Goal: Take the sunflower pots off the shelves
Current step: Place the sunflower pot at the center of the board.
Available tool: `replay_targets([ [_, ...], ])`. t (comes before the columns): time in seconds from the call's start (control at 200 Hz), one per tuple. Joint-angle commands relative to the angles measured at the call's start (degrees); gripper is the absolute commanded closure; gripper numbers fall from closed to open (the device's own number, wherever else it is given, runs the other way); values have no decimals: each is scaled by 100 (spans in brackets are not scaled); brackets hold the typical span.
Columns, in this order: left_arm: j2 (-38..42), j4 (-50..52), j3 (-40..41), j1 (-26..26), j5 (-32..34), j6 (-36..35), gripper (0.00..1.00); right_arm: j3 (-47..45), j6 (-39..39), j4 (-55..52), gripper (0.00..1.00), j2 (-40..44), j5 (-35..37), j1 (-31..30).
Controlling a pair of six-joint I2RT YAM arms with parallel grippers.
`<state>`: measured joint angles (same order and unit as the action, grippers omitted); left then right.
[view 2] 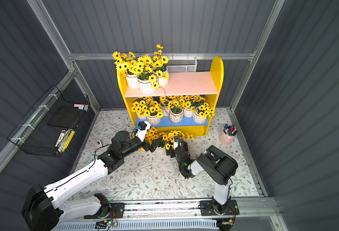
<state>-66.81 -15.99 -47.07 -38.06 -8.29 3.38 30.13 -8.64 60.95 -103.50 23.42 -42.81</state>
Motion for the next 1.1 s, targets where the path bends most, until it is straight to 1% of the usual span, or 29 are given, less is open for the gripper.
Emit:
replay_targets([
  [0.0, 228, 5, 4, 23, -40, -88, 1, -45, -102, -467, 1, 219, -157, 40],
  [0.15, 232, 30, -23, 17, -108, -87, 0, -55, -62, -999, 1, 511, -275, 49],
  [0.29, 246, 61, -51, 15, -159, -79, 1, -108, -111, -1628, 1, 998, -375, 64],
  [0.405, 248, 69, -62, 21, -196, -66, 0, 20, -258, -2596, 1, 1445, -542, 77],
  [0.535, 244, 100, -88, 23, -285, -65, 1, 363, -421, -3897, 1, 1670, -795, 92],
  [0.685, 265, 113, -99, 18, -331, -65, 1, 336, -503, -4370, 1, 1858, -1001, 122],
  [0.825, 295, 133, -108, 18, -331, -67, 1, 264, -687, -4846, 1, 2172, -1387, 132],
  [0.931, 292, 140, -96, 19, -314, -81, 1, 162, -718, -4822, 9, 2226, -1504, 182],
  [1.066, 285, 174, -114, 18, -225, -114, 1, 347, -660, -4652, 26, 1839, -1834, 378],
  [1.096, 299, 175, -114, 18, -183, -137, 1, 398, -639, -4581, 32, 1755, -1917, 426],
])
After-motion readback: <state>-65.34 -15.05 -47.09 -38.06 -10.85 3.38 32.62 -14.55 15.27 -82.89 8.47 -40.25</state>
